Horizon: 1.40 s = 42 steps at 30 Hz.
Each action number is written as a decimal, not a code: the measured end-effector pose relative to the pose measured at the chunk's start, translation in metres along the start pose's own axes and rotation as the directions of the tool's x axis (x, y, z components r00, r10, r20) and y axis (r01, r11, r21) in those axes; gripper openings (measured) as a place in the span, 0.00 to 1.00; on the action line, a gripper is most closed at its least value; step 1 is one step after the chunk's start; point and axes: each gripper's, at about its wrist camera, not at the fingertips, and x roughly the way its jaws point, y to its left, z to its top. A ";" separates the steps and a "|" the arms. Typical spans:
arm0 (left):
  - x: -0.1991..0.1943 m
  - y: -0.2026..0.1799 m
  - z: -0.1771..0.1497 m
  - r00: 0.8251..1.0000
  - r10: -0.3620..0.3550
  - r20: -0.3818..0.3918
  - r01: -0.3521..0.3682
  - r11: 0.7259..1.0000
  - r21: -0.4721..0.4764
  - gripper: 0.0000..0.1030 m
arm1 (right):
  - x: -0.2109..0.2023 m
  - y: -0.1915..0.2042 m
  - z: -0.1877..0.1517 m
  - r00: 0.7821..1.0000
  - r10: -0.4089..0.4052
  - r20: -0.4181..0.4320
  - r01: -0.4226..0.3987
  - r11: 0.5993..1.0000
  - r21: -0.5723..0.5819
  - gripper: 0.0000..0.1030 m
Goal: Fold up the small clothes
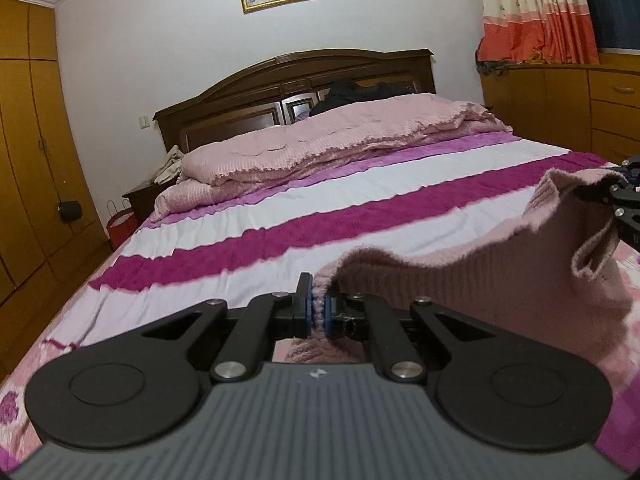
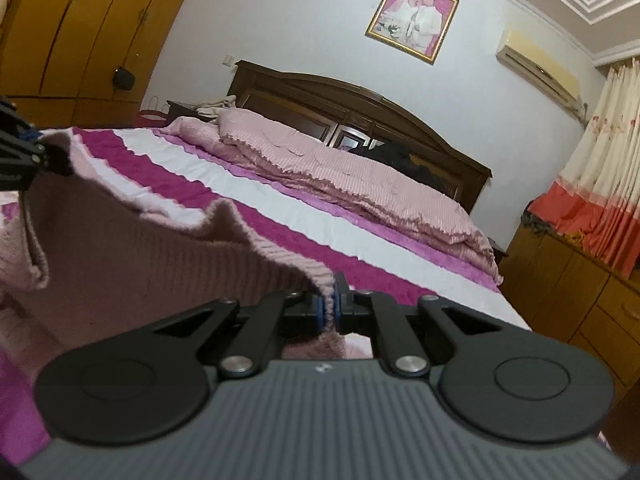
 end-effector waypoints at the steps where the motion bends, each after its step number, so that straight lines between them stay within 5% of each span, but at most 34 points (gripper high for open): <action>1: 0.012 0.001 0.005 1.000 0.004 -0.004 -0.004 1.000 0.000 0.06 | 0.008 0.000 0.001 1.000 -0.003 -0.003 0.003 1.000 -0.002 0.07; 9: 0.127 0.003 0.024 0.996 -0.004 -0.086 0.002 1.000 -0.023 0.06 | 0.094 0.002 -0.006 0.996 -0.012 -0.091 0.013 1.000 0.009 0.07; 21: 0.269 -0.005 -0.044 0.949 -0.022 -0.315 0.013 1.000 -0.028 0.07 | 0.191 0.031 -0.070 0.950 0.067 -0.306 -0.066 0.998 0.014 0.09; 27: 0.275 -0.007 -0.053 0.951 -0.018 -0.310 0.012 1.000 -0.020 0.08 | 0.195 0.031 -0.076 0.951 0.081 -0.298 -0.074 0.997 0.035 0.10; 29: 0.272 -0.003 -0.049 0.946 -0.031 -0.322 0.022 0.999 -0.031 0.18 | 0.192 0.026 -0.072 0.948 0.095 -0.304 -0.085 0.995 0.048 0.12; 30: 0.268 0.001 -0.046 0.944 -0.038 -0.329 0.025 0.999 -0.044 0.27 | 0.189 0.022 -0.069 0.946 0.101 -0.308 -0.086 0.994 0.060 0.16; 32: 0.258 0.010 -0.038 0.940 -0.051 -0.337 0.027 0.997 -0.076 0.44 | 0.185 0.011 -0.062 0.948 0.103 -0.300 -0.083 0.993 0.080 0.45; 34: 0.244 0.018 -0.031 0.945 -0.063 -0.321 0.033 0.995 -0.097 0.52 | 0.176 0.000 -0.056 0.955 0.121 -0.270 -0.098 0.990 0.098 0.60; 42: 0.188 0.035 -0.015 0.955 -0.108 -0.276 0.082 0.991 -0.103 0.62 | 0.135 -0.020 -0.049 0.951 0.211 -0.225 -0.186 0.974 0.127 0.61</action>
